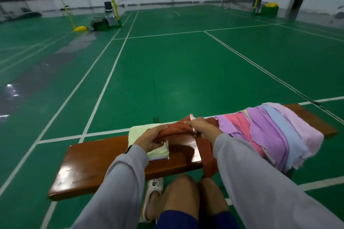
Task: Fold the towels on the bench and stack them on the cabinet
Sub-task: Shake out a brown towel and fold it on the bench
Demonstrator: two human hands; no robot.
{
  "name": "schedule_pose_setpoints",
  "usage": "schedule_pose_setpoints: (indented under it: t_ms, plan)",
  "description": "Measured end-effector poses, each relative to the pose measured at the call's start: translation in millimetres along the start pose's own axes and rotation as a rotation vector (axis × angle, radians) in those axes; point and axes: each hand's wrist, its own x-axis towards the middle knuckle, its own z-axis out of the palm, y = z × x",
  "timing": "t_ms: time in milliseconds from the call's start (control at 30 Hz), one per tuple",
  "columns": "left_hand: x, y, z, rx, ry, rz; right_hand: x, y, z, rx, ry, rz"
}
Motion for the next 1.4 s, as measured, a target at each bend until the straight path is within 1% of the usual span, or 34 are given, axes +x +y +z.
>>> schedule_pose_setpoints:
  t_ms: [67,133,200,267,300,400,467,533,633,733,767,833,900,933,1033,1100,1167,1200,1267,1333,1400]
  plan:
    - [-6.4,5.5,-23.7,-0.038,0.054,0.048,-1.4,-14.4,28.1,0.025,-0.020,-0.014]
    - [-13.1,15.0,-45.2,-0.087,0.101,0.137,1.0,-30.4,51.6,0.054,-0.029,-0.052]
    - [-13.8,22.2,-66.9,-0.131,0.117,0.227,3.7,-43.4,69.8,0.096,-0.026,-0.109]
    - [-11.5,22.3,-87.7,-0.151,0.129,0.251,7.5,-44.6,86.2,0.100,-0.037,-0.138]
    - [-9.1,17.1,-96.8,-0.119,0.144,0.224,10.4,-38.4,94.1,0.076,-0.052,-0.127]
    - [0.4,-16.0,-116.6,0.139,0.175,0.036,17.8,1.2,117.0,-0.049,-0.109,-0.018]
    - [8.0,-39.6,-125.5,0.254,0.199,-0.034,16.2,30.3,128.5,-0.133,-0.118,0.048]
    - [12.2,-50.0,-129.5,0.281,0.215,-0.019,9.5,45.3,132.6,-0.159,-0.075,0.064]
    - [12.7,-41.6,-127.1,0.312,0.231,0.091,10.8,41.9,131.9,-0.152,-0.082,0.058]
    - [15.3,-26.6,-123.6,0.364,0.315,0.223,16.5,25.8,129.3,-0.193,-0.046,-0.027]
    - [17.4,-25.0,-122.7,0.392,0.332,0.234,16.0,21.6,127.8,-0.212,-0.031,-0.052]
    - [22.9,-31.5,-120.7,0.494,0.335,0.160,8.0,18.4,122.8,-0.284,-0.029,-0.075]
    - [26.5,-45.2,-117.9,0.593,0.316,0.045,3.4,24.2,118.6,-0.426,-0.087,-0.075]
    - [27.0,-50.7,-116.7,0.609,0.315,0.019,2.5,28.0,117.7,-0.497,-0.107,-0.076]
    - [29.5,-54.5,-113.4,0.598,0.348,0.006,8.0,33.2,120.1,-0.640,-0.081,-0.126]
    - [27.9,-49.5,-109.3,0.608,0.371,-0.009,10.0,31.4,124.7,-0.780,-0.052,-0.167]
    - [25.7,-44.1,-105.0,0.725,0.423,0.071,13.5,31.0,129.9,-0.937,0.025,-0.245]
    - [24.5,-41.2,-103.2,0.823,0.451,0.158,13.7,29.7,133.4,-0.980,0.037,-0.297]
    - [21.9,-36.0,-98.6,1.028,0.466,0.351,12.9,24.8,140.8,-1.034,0.010,-0.398]
    - [24.5,-32.1,-94.6,1.188,0.424,0.480,14.6,22.5,148.2,-1.089,-0.037,-0.445]
    - [29.0,-31.1,-92.0,1.302,0.360,0.511,18.4,23.8,154.9,-1.139,-0.079,-0.451]
